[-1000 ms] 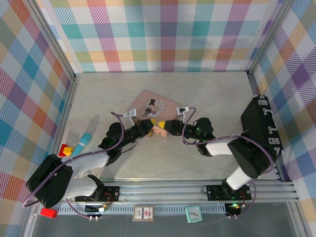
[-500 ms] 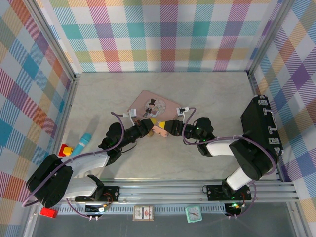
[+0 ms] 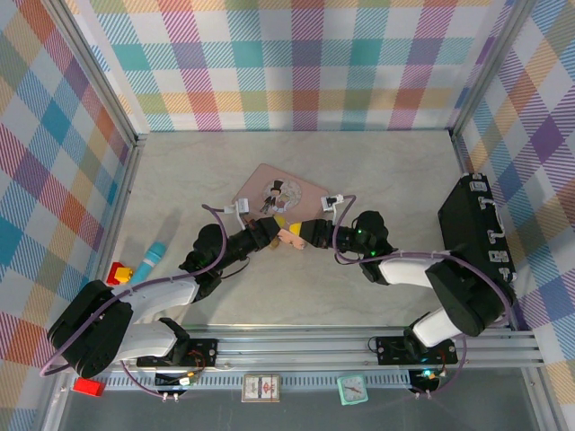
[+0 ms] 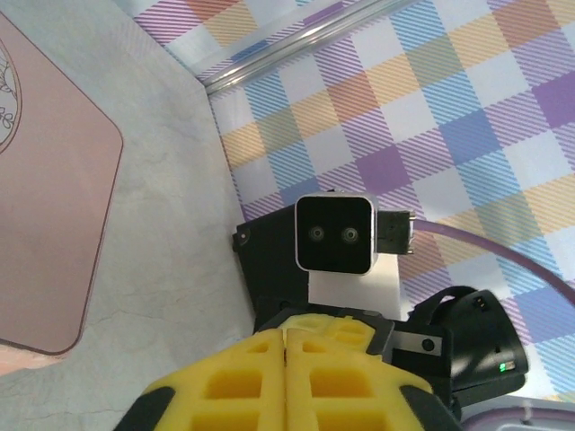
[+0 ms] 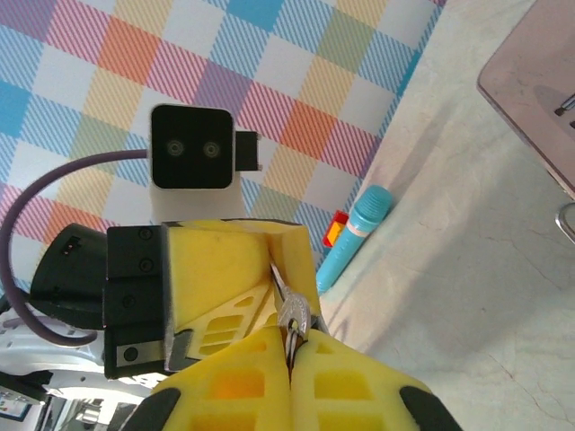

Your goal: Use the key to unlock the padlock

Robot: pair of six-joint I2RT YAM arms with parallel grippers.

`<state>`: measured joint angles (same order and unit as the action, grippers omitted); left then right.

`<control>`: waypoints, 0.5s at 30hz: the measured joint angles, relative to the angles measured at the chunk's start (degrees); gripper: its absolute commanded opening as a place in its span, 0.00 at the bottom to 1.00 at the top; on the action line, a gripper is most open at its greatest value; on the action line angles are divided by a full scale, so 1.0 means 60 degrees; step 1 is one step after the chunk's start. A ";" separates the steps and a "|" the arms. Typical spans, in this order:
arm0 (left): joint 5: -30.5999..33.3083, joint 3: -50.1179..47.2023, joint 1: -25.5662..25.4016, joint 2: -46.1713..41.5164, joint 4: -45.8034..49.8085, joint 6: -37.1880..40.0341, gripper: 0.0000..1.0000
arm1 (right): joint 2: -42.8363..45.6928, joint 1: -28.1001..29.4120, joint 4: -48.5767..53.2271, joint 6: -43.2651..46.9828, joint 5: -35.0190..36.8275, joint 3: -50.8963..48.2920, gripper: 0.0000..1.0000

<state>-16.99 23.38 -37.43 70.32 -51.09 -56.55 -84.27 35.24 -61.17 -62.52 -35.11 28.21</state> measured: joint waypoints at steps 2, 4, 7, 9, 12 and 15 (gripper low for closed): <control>0.0051 0.0000 0.0000 -0.0029 0.0193 0.0142 0.37 | 0.0364 0.0000 0.0787 0.0266 0.0106 0.0095 0.00; 0.0244 -0.0047 0.0004 -0.0251 0.0637 0.0353 0.47 | 0.0841 0.0000 0.1712 0.0586 0.0259 0.0186 0.00; 0.0743 -0.0149 0.0011 -0.1126 0.1902 0.0900 0.51 | 0.1636 0.0000 0.3289 0.1173 0.0583 0.0328 0.00; 0.1260 -0.0120 0.0011 -0.1843 0.3111 0.1461 0.54 | 0.2091 0.0000 0.4309 0.1592 0.0805 0.0412 0.00; 0.1971 -0.0044 0.0022 -0.2368 0.4561 0.2142 0.58 | 0.2601 0.0000 0.5544 0.2098 0.1075 0.0430 0.00; 0.2477 -0.0022 0.0025 -0.2259 0.5552 0.2579 0.58 | 0.2845 0.0000 0.6430 0.2466 0.1257 0.0430 0.00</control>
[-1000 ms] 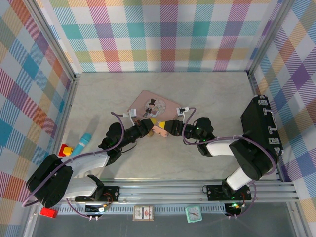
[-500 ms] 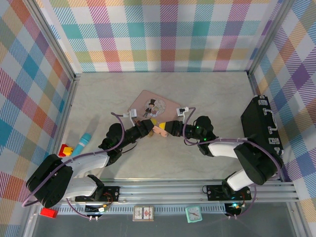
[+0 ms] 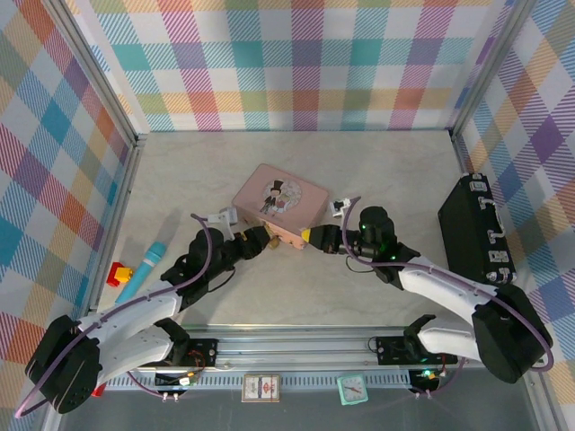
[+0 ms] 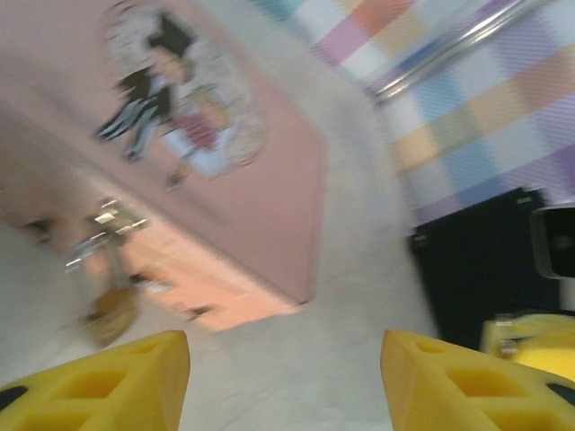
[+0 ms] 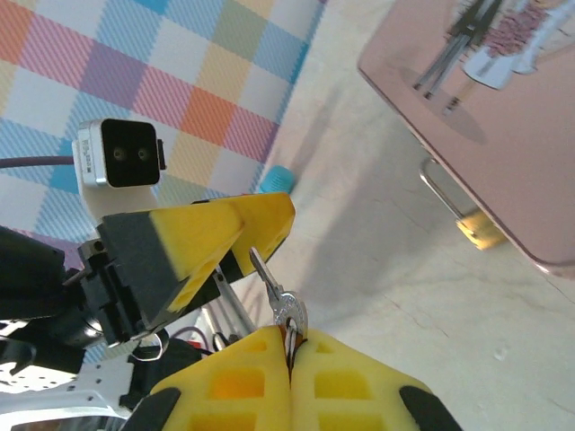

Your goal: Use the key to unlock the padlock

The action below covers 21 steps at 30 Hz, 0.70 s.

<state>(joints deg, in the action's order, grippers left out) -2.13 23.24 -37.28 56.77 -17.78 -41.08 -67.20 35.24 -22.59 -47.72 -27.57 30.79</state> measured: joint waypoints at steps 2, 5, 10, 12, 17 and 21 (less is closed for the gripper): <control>0.0211 0.0000 0.0015 0.0433 0.0342 0.0153 0.59 | 0.0033 0.0004 0.0379 0.0160 0.0040 -0.0022 0.00; 0.0382 0.0000 0.0015 0.1348 0.0448 0.0280 0.59 | 0.0018 0.0080 0.0648 0.0299 0.0124 -0.0127 0.00; 0.0477 0.0047 0.0015 0.3085 0.0361 0.0401 0.57 | -0.0488 0.0503 0.0714 0.0481 0.0211 -0.0149 0.00; 0.0477 0.0098 0.0015 0.3614 0.0248 0.0470 0.57 | -0.0882 0.0736 0.0725 0.0583 0.0280 -0.0135 0.00; 0.0525 0.0455 0.0015 0.4280 0.0076 0.0583 0.57 | -0.2313 0.1169 0.0809 0.0732 0.0470 0.0248 0.00; 0.0554 0.0619 0.0015 0.4579 0.0076 0.0648 0.57 | -0.2987 0.1220 0.1129 0.1009 0.0943 0.0805 0.00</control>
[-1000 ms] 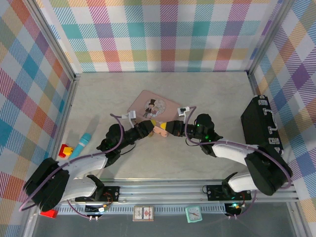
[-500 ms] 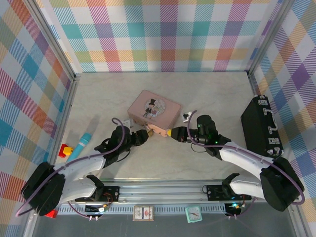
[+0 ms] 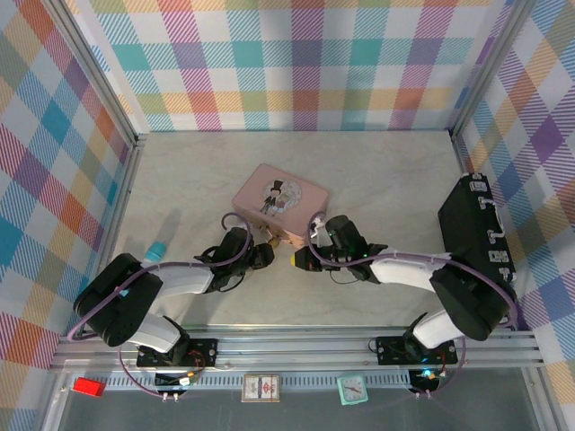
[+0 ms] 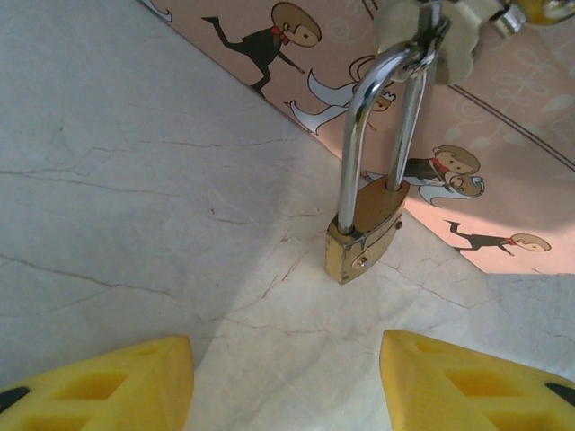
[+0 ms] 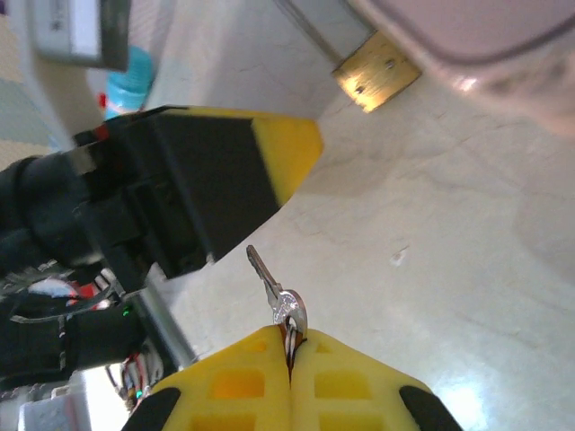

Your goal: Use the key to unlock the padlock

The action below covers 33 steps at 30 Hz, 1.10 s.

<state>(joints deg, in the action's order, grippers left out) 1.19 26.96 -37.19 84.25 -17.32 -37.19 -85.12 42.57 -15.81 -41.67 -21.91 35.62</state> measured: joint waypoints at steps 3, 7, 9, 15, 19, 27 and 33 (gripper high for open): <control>0.0044 0.0138 0.0000 0.0208 0.0000 0.0055 0.57 | -0.0419 -0.0098 0.0284 0.0339 0.0415 0.0637 0.00; 0.0073 0.0291 0.0000 0.0382 -0.0007 0.0106 0.59 | -0.0885 -0.0612 0.0488 0.0790 0.0707 0.1195 0.00; 0.0069 0.0361 0.0000 0.0470 -0.0040 0.0106 0.59 | -0.1078 -0.0892 0.0652 0.1005 0.0761 0.1344 0.00; 0.0066 0.0674 0.0000 0.1027 -0.0586 0.0102 0.59 | -0.1497 -0.1566 0.0889 0.1428 0.0809 0.1712 0.00; -0.0018 0.1351 0.0000 0.2189 -0.2208 0.0113 0.59 | -0.1501 -0.1665 0.0878 0.1490 0.0754 0.1727 0.00; -0.0044 0.1865 0.0018 0.3096 -0.3279 0.0430 0.52 | -0.1213 -0.1665 0.0685 0.1439 0.0678 0.1410 0.00; -0.0317 0.1800 0.0025 0.3337 -0.3748 0.0641 0.35 | -0.0725 -0.1665 0.0634 0.1348 0.0652 0.1115 0.00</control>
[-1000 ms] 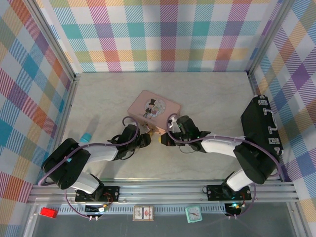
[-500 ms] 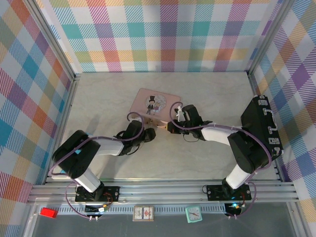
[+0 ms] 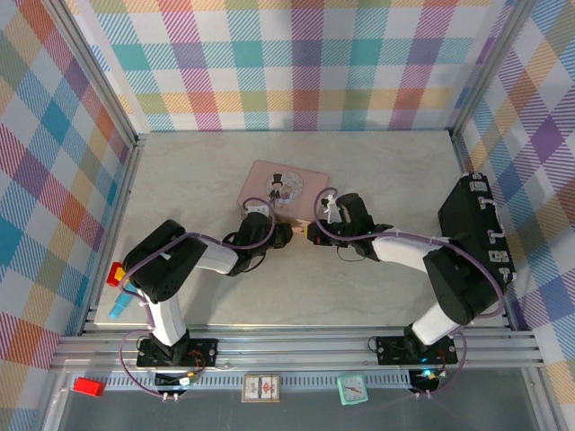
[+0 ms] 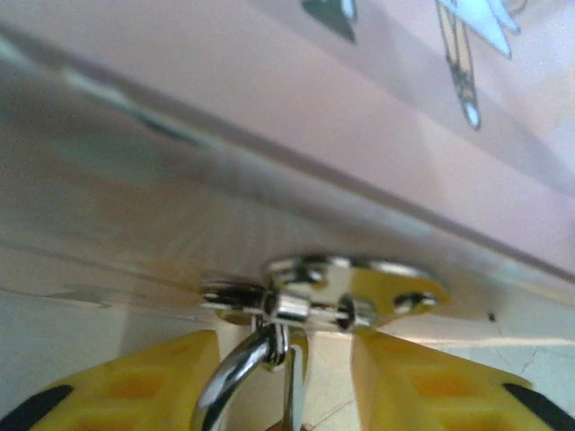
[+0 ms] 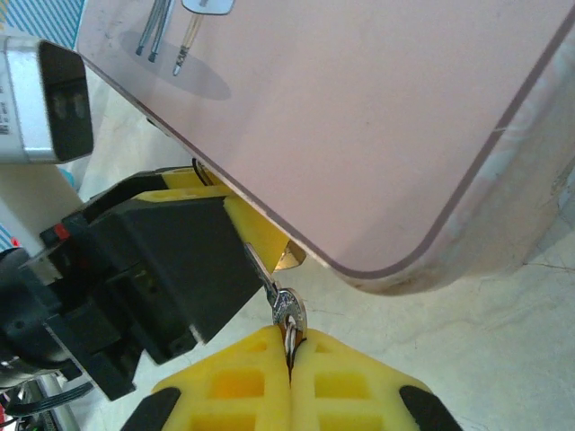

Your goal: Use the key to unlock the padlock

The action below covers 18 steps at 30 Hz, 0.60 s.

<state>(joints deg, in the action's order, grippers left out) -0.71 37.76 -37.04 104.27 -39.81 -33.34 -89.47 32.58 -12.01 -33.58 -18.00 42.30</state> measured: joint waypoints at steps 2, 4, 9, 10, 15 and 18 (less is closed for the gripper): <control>-0.0051 -0.0091 0.0011 0.0007 -0.0117 0.0018 0.29 | 0.0029 0.0000 -0.0007 -0.0004 0.0000 0.0000 0.00; -0.0091 -0.0175 0.0011 0.0007 -0.0160 0.0011 0.23 | 0.0029 0.0000 -0.0036 -0.0007 0.0000 -0.0022 0.00; -0.0149 -0.0364 0.0018 -0.0047 -0.0474 0.0036 0.13 | 0.0029 0.0000 -0.0073 -0.0051 0.0000 -0.0124 0.00; -0.0193 -0.0390 0.0018 -0.0080 -0.0466 0.0033 0.11 | 0.0029 0.0000 -0.0073 -0.0069 0.0000 -0.0135 0.00; -0.0452 -0.0539 0.0018 -0.0342 -0.0288 0.0102 0.03 | 0.0004 -0.0022 -0.0095 -0.0080 0.0000 -0.0160 0.00; -0.0725 -0.0608 0.0022 -0.0539 -0.0058 0.0106 0.02 | -0.0171 -0.0164 -0.0175 -0.0080 -0.0040 -0.0160 0.00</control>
<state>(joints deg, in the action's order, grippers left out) -5.06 34.11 -36.91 101.03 -40.16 -32.71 -90.50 31.59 -13.06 -34.06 -18.24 41.34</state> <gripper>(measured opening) 0.147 0.063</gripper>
